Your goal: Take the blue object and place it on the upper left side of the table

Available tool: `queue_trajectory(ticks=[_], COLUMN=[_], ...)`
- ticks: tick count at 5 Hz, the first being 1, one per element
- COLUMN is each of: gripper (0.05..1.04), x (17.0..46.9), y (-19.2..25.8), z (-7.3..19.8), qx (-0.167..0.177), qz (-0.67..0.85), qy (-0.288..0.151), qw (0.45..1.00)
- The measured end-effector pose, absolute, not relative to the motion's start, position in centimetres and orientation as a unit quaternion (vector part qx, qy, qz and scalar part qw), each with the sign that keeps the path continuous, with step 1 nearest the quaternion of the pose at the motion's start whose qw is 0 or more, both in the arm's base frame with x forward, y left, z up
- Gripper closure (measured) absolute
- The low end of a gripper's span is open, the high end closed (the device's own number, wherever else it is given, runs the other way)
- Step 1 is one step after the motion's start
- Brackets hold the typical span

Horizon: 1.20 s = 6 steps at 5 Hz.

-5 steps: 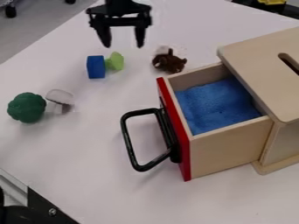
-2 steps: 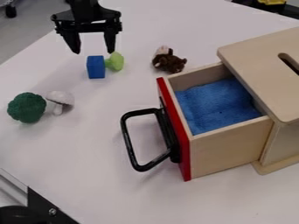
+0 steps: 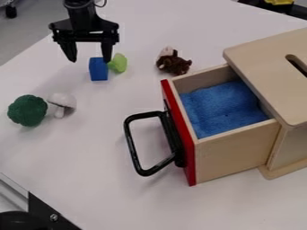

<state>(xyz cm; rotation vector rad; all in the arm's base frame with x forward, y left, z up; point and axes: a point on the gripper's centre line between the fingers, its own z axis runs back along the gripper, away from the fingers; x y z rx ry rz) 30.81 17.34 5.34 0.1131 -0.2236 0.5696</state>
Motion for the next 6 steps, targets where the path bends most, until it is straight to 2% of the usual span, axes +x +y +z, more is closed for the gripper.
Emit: queue_trajectory(ticks=[2,3,4,5,6], gripper=[0.084,0.084,0.134,0.420,0.489], x=[31.4,31.9,31.9,32.2,32.2], y=[17.9,17.3,16.8,16.7,17.1], z=[2.7,2.0,1.2,0.8,0.8], qx=[0.057,0.033,0.016,0.022,0.037], qz=[0.279,0.269,0.263,0.253,0.255], qy=[-0.085,-0.079,-0.069,-0.071,-0.078], qw=[0.955,0.959,0.962,0.965,0.963])
